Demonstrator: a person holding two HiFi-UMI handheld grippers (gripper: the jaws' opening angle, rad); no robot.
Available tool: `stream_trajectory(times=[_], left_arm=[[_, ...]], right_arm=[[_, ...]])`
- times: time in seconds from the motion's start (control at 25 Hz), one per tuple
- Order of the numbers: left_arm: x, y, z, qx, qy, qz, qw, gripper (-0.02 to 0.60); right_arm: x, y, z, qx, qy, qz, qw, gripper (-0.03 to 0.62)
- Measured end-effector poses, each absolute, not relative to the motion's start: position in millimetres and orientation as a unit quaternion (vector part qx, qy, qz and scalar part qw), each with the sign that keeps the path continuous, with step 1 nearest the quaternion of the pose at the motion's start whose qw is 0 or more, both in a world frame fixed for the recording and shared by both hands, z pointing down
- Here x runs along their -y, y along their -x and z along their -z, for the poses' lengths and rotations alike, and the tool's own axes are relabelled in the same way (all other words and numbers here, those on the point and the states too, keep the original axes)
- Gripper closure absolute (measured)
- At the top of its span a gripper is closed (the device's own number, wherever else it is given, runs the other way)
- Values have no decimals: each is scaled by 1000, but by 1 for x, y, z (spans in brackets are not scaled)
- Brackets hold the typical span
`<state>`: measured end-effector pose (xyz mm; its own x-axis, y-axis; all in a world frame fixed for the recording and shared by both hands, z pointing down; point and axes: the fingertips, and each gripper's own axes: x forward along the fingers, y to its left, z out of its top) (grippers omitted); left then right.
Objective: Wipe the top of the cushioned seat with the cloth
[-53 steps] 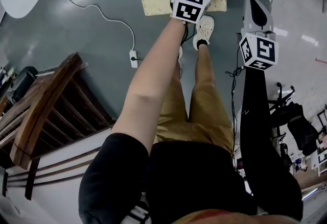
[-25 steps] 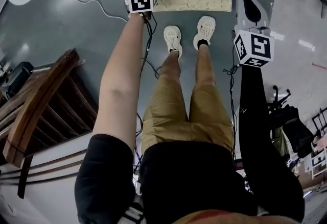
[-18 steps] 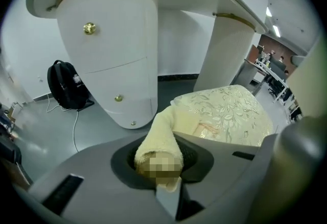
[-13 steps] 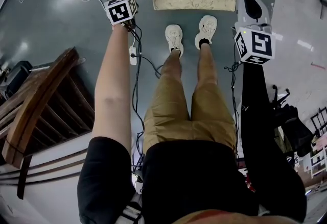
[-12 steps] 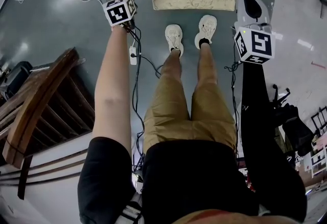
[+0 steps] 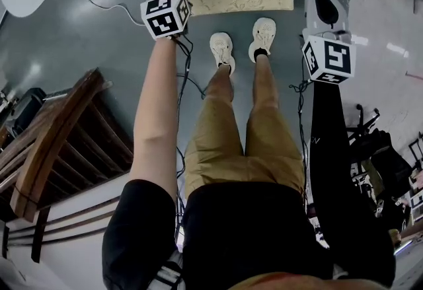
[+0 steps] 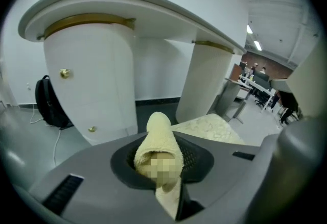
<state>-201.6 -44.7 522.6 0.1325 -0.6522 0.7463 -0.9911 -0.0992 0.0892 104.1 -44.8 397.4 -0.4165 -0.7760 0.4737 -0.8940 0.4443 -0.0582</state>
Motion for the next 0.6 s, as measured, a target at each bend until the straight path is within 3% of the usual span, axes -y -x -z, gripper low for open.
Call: stream_trajectory(times=[0.36, 0.6], left_arm=[[45, -28, -509, 475, -779, -185, 364, 514], [15, -115, -556, 399, -786, -244, 405, 512]], right_arm=[[33, -149, -395, 814, -530, -155, 181, 592], [19, -178, -404, 806, -539, -166, 182, 592]])
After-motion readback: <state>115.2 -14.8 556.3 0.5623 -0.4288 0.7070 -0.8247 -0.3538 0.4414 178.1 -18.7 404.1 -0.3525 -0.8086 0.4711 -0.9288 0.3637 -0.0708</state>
